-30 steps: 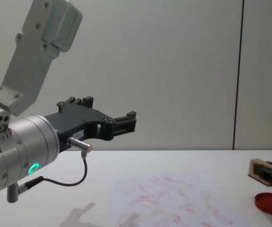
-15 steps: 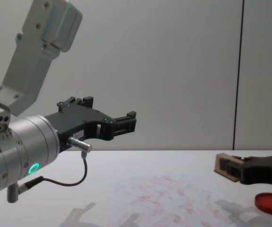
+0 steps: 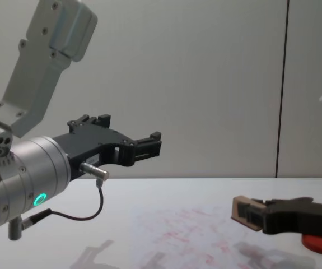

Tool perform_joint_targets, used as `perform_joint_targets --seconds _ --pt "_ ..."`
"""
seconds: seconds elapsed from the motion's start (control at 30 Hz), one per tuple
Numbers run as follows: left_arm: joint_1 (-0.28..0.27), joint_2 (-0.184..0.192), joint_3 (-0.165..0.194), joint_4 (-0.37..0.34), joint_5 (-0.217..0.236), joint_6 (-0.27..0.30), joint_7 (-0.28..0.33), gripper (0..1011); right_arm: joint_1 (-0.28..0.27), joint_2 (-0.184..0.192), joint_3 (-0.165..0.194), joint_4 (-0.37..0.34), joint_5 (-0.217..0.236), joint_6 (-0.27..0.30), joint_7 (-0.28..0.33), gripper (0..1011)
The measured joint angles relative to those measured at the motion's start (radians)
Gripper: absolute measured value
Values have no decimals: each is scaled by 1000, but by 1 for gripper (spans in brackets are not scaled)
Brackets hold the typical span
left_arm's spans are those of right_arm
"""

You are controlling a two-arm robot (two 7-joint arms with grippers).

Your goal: Use the one hand to pick up the stamp and affix it onto the A4 paper.

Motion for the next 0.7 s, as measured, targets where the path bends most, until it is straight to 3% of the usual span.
perform_joint_targets --seconds 0.7 --pt "0 0 0 0 0 0 0 993 -31 2 -34 -20 -27 6 51 220"
